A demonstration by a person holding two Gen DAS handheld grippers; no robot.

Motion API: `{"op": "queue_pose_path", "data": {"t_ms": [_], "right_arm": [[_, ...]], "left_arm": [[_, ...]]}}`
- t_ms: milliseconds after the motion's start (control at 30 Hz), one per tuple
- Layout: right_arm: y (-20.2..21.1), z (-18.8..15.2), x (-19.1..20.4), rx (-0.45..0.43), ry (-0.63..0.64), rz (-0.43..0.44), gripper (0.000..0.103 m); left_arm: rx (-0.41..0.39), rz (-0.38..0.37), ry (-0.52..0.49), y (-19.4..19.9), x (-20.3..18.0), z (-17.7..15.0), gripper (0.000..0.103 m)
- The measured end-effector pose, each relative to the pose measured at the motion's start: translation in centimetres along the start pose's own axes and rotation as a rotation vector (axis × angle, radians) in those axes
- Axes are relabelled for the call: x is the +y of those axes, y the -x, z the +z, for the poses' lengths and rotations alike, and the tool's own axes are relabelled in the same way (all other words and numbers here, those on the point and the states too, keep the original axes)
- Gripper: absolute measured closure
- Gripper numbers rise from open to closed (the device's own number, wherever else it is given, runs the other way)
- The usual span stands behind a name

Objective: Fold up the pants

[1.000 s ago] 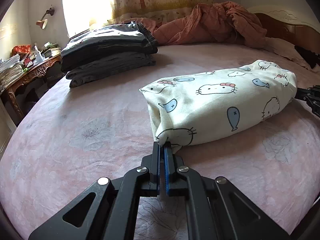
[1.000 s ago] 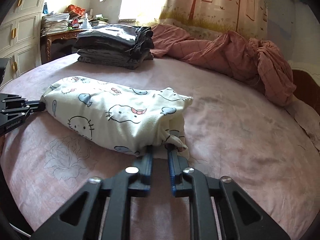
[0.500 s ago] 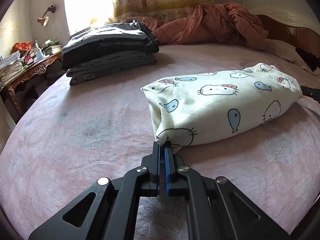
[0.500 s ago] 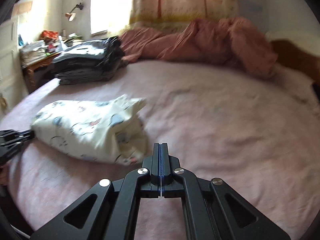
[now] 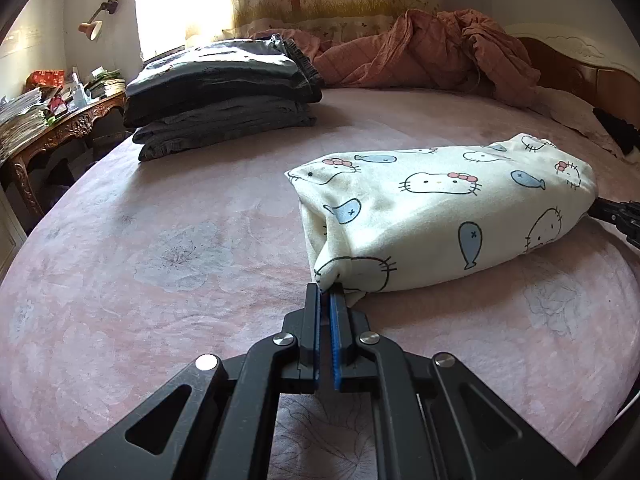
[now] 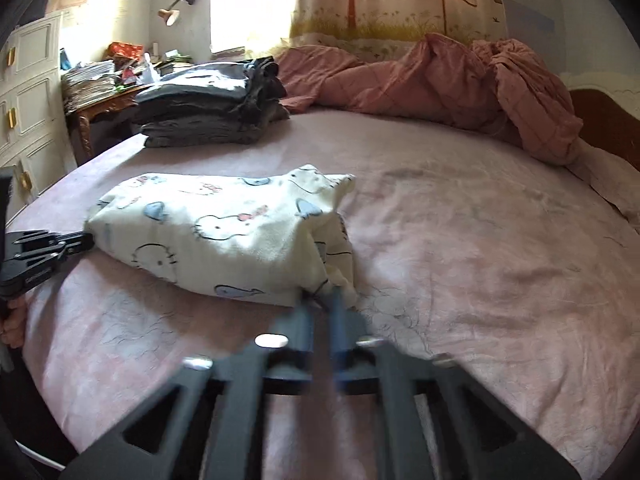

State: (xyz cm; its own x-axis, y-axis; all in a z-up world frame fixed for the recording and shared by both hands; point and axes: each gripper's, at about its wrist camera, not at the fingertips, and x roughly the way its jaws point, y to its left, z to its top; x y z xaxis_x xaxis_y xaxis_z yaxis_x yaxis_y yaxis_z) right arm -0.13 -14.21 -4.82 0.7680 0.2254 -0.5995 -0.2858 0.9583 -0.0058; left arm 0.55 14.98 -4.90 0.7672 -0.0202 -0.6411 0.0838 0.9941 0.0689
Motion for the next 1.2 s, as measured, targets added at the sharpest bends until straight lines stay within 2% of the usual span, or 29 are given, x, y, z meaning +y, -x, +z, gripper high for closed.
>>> {"op": "queue_pose_path", "data": {"t_ms": [67,133,167,200,267,400,467,500,567,600,633,667,700,733,833,867,900,933,967,1000,1100,1200], "right_arm": [[-0.3,0.0,-0.5,0.001,-0.039,-0.057,0.1],[0.0,-0.3,-0.7,-0.015,-0.052,-0.081,0.103],[-0.1,-0.4,-0.6,-0.016,-0.046,-0.112,0.103],[-0.2,-0.5,-0.6,-0.009,-0.043,-0.126,0.103],[-0.7,-0.7,-0.6,0.014,-0.038,-0.111,0.103],[-0.8,-0.7,-0.7,0.022,-0.034,-0.111,0.103],[-1.1,-0.8,-0.7,0.033,-0.031,-0.125,0.103],[-1.2,-0.8,-0.7,0.035,-0.033,-0.128,0.103],[-1.1,-0.9,-0.8,0.029,-0.037,-0.134,0.103],[-1.1,-1.0,-0.9,0.028,-0.04,-0.133,0.103],[-1.1,-1.0,-1.0,0.029,-0.048,-0.127,0.103],[-1.1,-1.0,-1.2,0.029,-0.055,-0.121,0.103],[-1.0,-1.1,-1.4,0.028,-0.067,-0.111,0.103],[-1.0,-1.2,-1.6,0.027,-0.074,-0.104,0.102],[-0.9,-1.3,-1.6,0.021,-0.081,-0.092,0.095],[-0.8,-1.3,-1.6,0.019,-0.08,-0.088,0.088],[-0.7,-1.3,-1.5,0.014,-0.077,-0.082,0.073],[-0.6,-1.3,-1.5,0.009,-0.074,-0.076,0.062],[-0.4,-1.3,-1.4,-0.001,-0.072,-0.076,0.038],[-0.2,-1.3,-1.4,-0.013,-0.075,-0.073,0.021],[0.8,-1.4,-1.4,-0.076,-0.074,-0.057,0.018],[0.9,-1.5,-1.1,-0.079,-0.065,-0.056,0.017]], "left_arm": [[-0.022,0.024,0.03,0.4,0.4,-0.1,0.098],[-0.036,0.1,0.072,0.6,1.2,-0.2,0.103],[-0.023,0.097,0.107,0.4,1.9,-0.3,0.103],[0.002,0.046,0.136,0.0,2.6,-0.3,0.103],[0.021,0.009,0.167,-0.2,3.2,-0.3,0.103],[-0.014,-0.007,0.103,0.5,2.0,-0.5,0.103],[-0.049,0.015,0.058,1.1,1.1,-0.6,0.094],[-0.066,0.036,0.038,1.3,0.6,-0.7,0.085],[-0.094,0.083,0.01,1.7,0.1,-0.8,0.077],[-0.106,0.103,0.005,1.8,-0.1,-0.9,0.065],[-0.118,0.125,0.004,1.9,-0.1,-0.9,0.047],[-0.131,0.139,0.005,2.1,-0.2,-0.9,0.039],[-0.142,0.136,0.008,2.2,-0.1,-0.8,0.022],[-0.153,0.122,0.009,2.3,0.0,-0.8,0.011],[-0.182,0.136,-0.006,2.7,-0.3,-0.8,0.002],[-0.184,0.146,-0.017,2.6,-0.5,-0.8,0.001],[-0.184,0.154,-0.033,2.5,-0.8,-0.8,0.001],[-0.188,0.162,-0.047,2.5,-1.0,-0.8,0.001],[-0.193,0.169,-0.06,2.5,-1.2,-0.9,0.001],[-0.198,0.174,-0.071,2.6,-1.5,-0.9,0.001],[-0.195,0.182,-0.099,2.5,-1.9,-1.0,0.001],[-0.201,0.202,-0.107,2.5,-2.2,-1.0,0.001]]}}
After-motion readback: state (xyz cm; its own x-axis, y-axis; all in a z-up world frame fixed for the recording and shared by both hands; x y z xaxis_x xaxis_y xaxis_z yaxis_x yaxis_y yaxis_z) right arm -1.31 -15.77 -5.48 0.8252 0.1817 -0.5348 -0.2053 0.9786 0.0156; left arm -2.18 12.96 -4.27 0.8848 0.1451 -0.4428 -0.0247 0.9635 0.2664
